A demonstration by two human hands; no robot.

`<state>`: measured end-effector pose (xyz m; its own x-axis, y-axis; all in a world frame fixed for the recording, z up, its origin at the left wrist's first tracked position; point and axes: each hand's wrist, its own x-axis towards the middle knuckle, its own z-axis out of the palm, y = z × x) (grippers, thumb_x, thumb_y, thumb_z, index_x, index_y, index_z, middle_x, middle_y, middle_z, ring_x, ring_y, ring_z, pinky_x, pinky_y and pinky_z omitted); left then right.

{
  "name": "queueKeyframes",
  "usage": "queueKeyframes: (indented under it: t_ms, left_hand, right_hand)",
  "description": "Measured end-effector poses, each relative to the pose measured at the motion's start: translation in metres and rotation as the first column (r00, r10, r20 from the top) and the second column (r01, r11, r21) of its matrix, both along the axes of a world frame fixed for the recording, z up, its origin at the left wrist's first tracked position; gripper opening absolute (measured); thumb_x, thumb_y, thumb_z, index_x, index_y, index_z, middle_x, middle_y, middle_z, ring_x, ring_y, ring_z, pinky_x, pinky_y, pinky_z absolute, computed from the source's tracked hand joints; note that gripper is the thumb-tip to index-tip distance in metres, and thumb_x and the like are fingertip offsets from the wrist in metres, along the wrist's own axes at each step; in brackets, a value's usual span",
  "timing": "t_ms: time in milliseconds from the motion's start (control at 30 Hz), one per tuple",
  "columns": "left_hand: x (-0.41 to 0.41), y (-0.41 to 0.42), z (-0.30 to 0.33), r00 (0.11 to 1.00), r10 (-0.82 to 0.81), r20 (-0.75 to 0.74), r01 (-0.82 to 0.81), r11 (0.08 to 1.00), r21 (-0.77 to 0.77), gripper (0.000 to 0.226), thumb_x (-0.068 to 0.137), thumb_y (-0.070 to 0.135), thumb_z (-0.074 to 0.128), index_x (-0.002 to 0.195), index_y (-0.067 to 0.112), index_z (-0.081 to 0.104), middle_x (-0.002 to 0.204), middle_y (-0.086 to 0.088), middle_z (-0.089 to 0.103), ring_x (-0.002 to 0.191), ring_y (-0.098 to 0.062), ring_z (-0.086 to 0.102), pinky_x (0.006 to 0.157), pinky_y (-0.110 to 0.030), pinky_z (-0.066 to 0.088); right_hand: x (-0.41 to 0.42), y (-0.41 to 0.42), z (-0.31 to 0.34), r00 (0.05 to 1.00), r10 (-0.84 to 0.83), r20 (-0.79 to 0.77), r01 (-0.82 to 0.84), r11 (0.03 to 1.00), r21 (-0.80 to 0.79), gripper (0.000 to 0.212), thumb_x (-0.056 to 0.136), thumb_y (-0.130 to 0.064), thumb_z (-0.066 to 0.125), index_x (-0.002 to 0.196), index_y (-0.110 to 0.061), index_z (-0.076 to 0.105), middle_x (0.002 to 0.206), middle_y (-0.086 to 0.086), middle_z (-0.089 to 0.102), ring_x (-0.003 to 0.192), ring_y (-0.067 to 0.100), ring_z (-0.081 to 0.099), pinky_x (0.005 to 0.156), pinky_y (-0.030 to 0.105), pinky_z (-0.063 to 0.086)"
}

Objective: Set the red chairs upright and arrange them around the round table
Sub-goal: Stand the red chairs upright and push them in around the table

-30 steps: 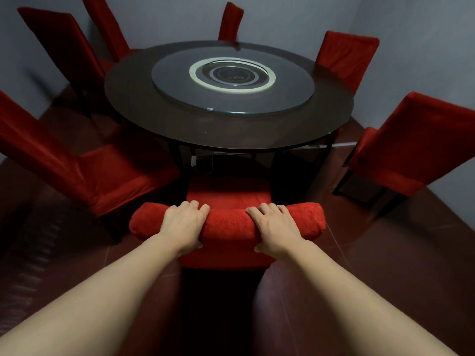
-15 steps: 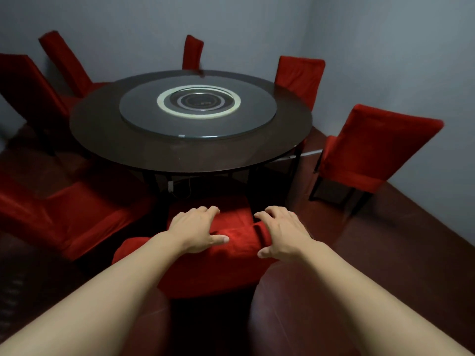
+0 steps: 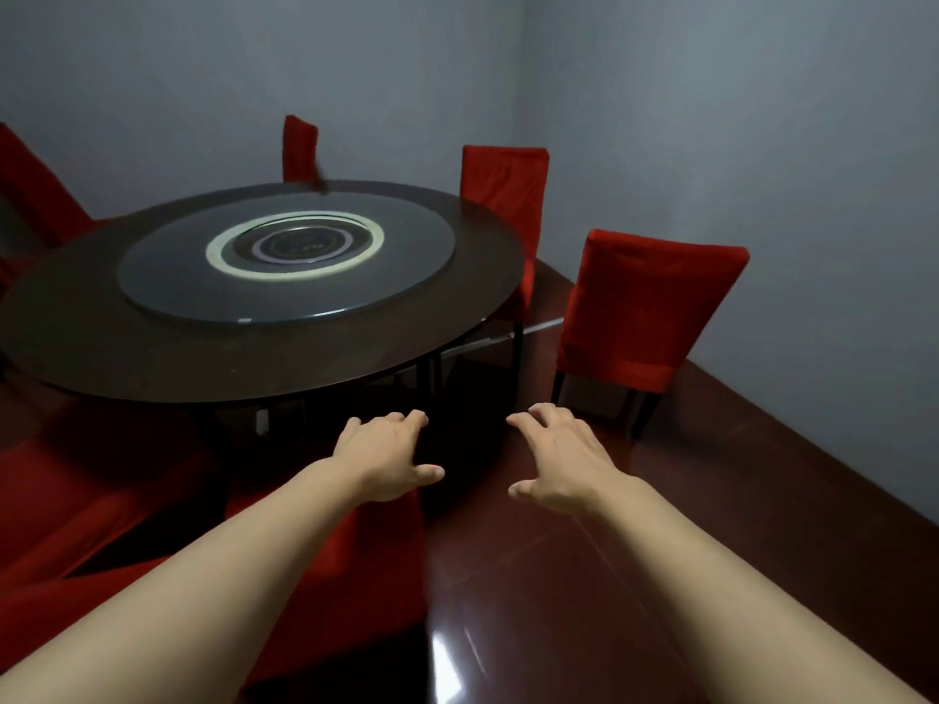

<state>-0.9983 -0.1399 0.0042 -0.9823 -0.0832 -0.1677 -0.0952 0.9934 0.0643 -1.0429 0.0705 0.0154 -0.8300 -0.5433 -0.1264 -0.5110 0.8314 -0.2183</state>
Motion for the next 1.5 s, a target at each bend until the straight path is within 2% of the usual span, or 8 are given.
queueKeyframes:
  t_ms: [233,433,700,1000,1300,1500]
  left_hand:
    - [-0.090,0.131,0.006,0.995,-0.097,-0.030,0.097,0.995,0.012,0.073,0.085,0.060,0.054,0.143,0.024,0.029,0.138,-0.001,0.047,0.124,-0.021,0.048,0.103,-0.041,0.031]
    - [-0.166,0.190,0.011,0.990,-0.143,0.008,0.143,0.990,0.015,0.074,0.085,0.059,0.055,0.143,0.023,0.027,0.135,-0.001,0.048,0.121,-0.021,0.050,0.104,-0.041,0.031]
    - [-0.321,0.266,0.004,0.970,-0.239,-0.041,0.241,0.969,0.052,0.071,0.084,0.057,0.057,0.140,0.022,0.031,0.133,-0.001,0.050,0.120,-0.020,0.050,0.103,-0.041,0.033]
    - [-0.479,0.322,0.002,0.961,-0.275,-0.012,0.275,0.960,0.045,0.076,0.083,0.051,0.061,0.144,0.022,0.025,0.136,-0.002,0.046,0.124,-0.021,0.047,0.105,-0.041,0.030]
    - [-0.616,0.350,0.003,0.990,-0.134,-0.052,0.133,0.991,-0.025,0.080,0.080,0.049,0.065,0.143,0.022,0.025,0.136,-0.003,0.046,0.126,-0.024,0.045,0.103,-0.043,0.034]
    - [-0.686,0.357,0.003,0.995,-0.069,-0.067,0.065,0.996,-0.061,0.086,0.079,0.044,0.068,0.147,0.023,0.020,0.148,-0.003,0.031,0.134,-0.025,0.035,0.109,-0.045,0.028]
  right_hand:
    - [-0.084,0.114,0.005,0.998,-0.060,-0.012,0.060,0.998,0.015,0.085,0.079,-0.045,0.071,0.147,-0.025,0.024,0.151,0.006,0.022,0.137,0.025,0.024,0.112,0.036,0.025]
    - [-0.155,0.185,0.003,0.991,-0.131,-0.002,0.131,0.991,-0.009,0.089,0.078,-0.046,0.072,0.148,-0.026,0.021,0.152,0.005,0.022,0.139,0.023,0.022,0.113,0.036,0.023]
    - [-0.290,0.251,-0.002,0.977,-0.207,-0.043,0.207,0.978,0.002,0.092,0.077,-0.046,0.073,0.149,-0.026,0.019,0.151,0.006,0.022,0.138,0.026,0.022,0.113,0.038,0.024]
    - [-0.440,0.319,0.004,0.962,-0.271,-0.037,0.272,0.962,0.015,0.095,0.076,-0.044,0.073,0.150,-0.026,0.015,0.153,0.005,0.019,0.141,0.025,0.018,0.115,0.037,0.020]
    - [-0.609,0.347,-0.002,0.989,-0.134,-0.064,0.134,0.991,-0.005,0.099,0.075,-0.044,0.074,0.150,-0.026,0.013,0.152,0.006,0.020,0.140,0.026,0.021,0.115,0.040,0.021]
    - [-0.705,0.341,-0.007,0.995,-0.072,-0.075,0.071,0.997,-0.016,0.099,0.074,-0.044,0.075,0.150,-0.026,0.014,0.151,0.005,0.023,0.139,0.026,0.022,0.115,0.041,0.021]
